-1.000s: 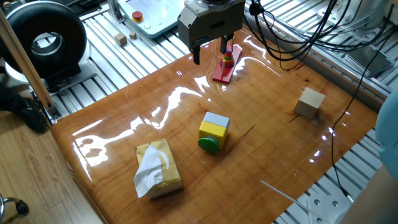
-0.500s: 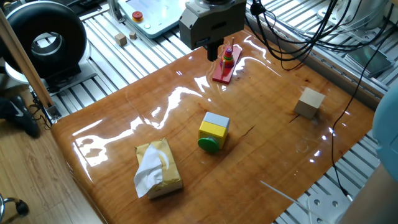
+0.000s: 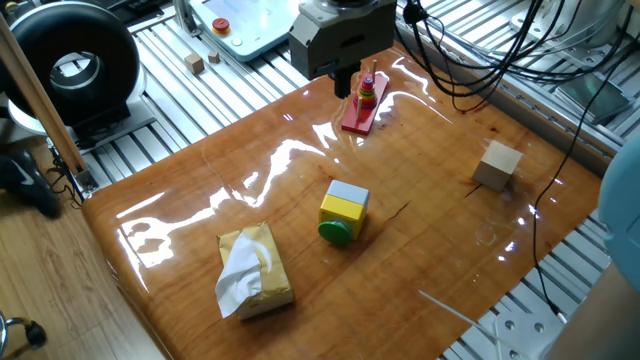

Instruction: Take out one Hanoi block and throw it aside

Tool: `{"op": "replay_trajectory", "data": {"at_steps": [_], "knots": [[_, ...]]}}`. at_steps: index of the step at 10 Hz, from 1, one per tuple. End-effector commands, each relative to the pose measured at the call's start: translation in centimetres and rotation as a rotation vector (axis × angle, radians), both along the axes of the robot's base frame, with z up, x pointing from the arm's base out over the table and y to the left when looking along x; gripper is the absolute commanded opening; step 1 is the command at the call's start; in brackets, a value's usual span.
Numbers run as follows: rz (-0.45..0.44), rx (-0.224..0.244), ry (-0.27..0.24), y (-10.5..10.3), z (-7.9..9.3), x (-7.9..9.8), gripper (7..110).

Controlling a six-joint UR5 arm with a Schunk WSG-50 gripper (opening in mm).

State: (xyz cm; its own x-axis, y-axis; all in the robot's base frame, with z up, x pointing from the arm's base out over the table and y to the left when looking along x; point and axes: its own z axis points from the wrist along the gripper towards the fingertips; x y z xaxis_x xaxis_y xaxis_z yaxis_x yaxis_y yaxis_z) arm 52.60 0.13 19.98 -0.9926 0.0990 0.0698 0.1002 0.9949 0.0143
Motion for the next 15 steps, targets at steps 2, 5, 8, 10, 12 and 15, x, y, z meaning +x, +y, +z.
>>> {"op": "replay_trajectory", "data": {"at_steps": [2,5,8,10,12,15], "knots": [[-0.021,-0.014,-0.049,-0.8,0.0,1.1,7],[0.019,-0.007,-0.076,-1.0,0.0,1.8,7],[0.055,0.02,-0.108,-0.8,-0.3,2.4,22],[0.063,0.023,-0.113,-0.8,-0.3,2.5,44],[0.099,0.01,-0.125,-1.9,0.2,2.8,44],[0.164,-0.033,-0.126,-3.0,0.3,3.0,44]]}}
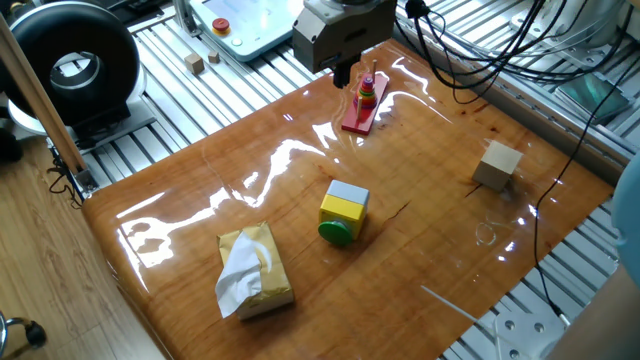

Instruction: Take out one Hanoi block and throw it aside

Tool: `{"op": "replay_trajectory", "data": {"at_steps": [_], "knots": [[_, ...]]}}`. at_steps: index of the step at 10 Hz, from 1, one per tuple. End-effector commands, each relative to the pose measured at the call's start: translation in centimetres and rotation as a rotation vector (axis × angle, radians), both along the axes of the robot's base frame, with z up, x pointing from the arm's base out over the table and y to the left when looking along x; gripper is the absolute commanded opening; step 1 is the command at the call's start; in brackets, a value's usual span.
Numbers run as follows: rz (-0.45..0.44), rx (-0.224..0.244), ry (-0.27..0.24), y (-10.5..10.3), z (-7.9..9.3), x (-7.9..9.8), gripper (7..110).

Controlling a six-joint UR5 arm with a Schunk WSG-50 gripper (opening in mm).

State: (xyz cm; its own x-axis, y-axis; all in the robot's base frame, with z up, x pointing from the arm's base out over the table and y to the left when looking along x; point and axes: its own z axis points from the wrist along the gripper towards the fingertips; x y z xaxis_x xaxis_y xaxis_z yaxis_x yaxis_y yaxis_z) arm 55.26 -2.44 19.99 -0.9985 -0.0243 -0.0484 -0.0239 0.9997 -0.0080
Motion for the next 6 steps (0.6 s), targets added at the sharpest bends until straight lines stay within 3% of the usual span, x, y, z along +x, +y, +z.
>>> {"op": "replay_trajectory", "data": {"at_steps": [1,3,6], "knots": [[0.022,0.018,0.011,0.5,0.6,0.0,44],[-0.023,0.073,0.042,2.4,1.2,-0.5,44],[-0.028,0.088,0.071,2.9,0.9,-1.1,44]]}}
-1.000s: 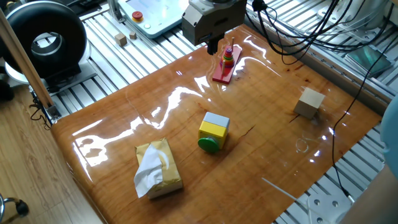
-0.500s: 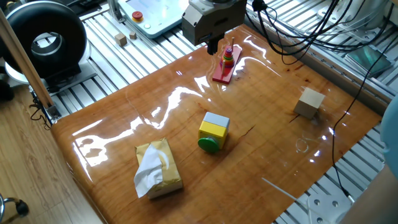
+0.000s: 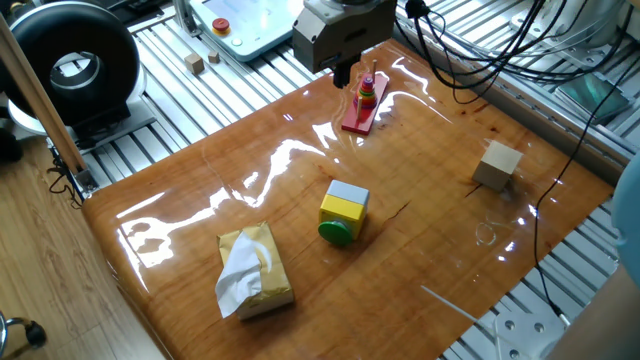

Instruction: Take out one Hanoi block and throw it aside

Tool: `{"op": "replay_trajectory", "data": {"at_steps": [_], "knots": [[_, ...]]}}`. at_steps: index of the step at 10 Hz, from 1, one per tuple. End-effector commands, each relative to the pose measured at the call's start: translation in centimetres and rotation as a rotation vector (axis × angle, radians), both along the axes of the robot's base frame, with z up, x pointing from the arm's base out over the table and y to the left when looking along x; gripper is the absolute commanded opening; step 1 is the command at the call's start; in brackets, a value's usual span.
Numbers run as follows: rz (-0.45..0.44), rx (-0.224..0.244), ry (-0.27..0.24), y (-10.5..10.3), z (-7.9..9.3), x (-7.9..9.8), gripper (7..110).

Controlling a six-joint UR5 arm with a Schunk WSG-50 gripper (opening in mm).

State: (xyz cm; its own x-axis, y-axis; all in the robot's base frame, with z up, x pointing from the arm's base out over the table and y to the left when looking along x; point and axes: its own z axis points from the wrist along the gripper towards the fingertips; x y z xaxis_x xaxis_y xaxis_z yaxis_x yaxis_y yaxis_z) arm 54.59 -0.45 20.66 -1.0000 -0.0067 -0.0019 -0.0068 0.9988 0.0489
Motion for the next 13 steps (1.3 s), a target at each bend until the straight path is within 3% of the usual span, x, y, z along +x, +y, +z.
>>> {"op": "replay_trajectory", "data": {"at_steps": [1,5,7,9,13], "knots": [[-0.012,0.039,0.057,1.1,0.3,-1.3,44],[-0.009,0.033,0.05,1.0,0.3,-1.1,44],[0.058,-0.014,0.083,-0.2,0.3,-2.0,44],[0.061,-0.014,0.131,-0.3,0.4,-3.2,44],[0.056,-0.002,0.138,0.0,0.4,-3.4,44]]}}
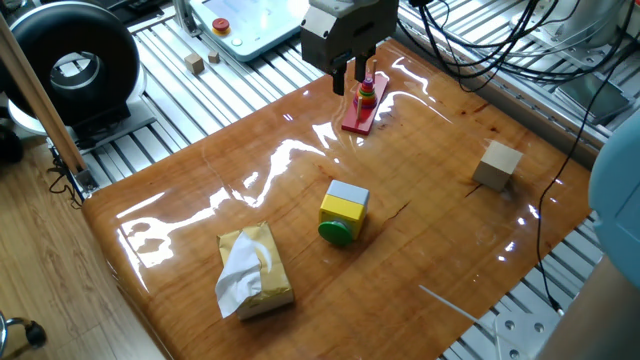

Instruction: Take out one Hanoi block and throw it aside

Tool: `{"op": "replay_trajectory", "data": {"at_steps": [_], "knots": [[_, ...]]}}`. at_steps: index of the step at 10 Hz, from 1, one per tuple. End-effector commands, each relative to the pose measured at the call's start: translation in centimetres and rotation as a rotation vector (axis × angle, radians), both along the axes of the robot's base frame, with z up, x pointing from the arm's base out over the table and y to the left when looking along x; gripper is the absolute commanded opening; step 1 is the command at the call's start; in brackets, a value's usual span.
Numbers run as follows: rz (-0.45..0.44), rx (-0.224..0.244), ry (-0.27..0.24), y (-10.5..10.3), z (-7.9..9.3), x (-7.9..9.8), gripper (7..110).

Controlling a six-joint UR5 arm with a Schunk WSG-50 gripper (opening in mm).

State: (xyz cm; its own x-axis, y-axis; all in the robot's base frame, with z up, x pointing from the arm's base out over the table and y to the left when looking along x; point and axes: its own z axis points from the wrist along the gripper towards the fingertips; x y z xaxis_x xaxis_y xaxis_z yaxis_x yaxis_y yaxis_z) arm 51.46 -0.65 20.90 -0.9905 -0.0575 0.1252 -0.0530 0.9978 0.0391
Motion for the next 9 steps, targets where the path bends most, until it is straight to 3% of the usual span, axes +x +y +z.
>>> {"op": "replay_trajectory", "data": {"at_steps": [1,4,5,9], "knots": [[0.003,0.014,0.011,0.4,0.1,-0.3,44],[-0.003,-0.006,0.008,0.3,0.1,-0.5,44],[0.0,-0.031,-0.01,-0.4,0.0,-0.1,44],[-0.091,-0.041,-0.082,-0.4,-0.1,1.7,44]]}}
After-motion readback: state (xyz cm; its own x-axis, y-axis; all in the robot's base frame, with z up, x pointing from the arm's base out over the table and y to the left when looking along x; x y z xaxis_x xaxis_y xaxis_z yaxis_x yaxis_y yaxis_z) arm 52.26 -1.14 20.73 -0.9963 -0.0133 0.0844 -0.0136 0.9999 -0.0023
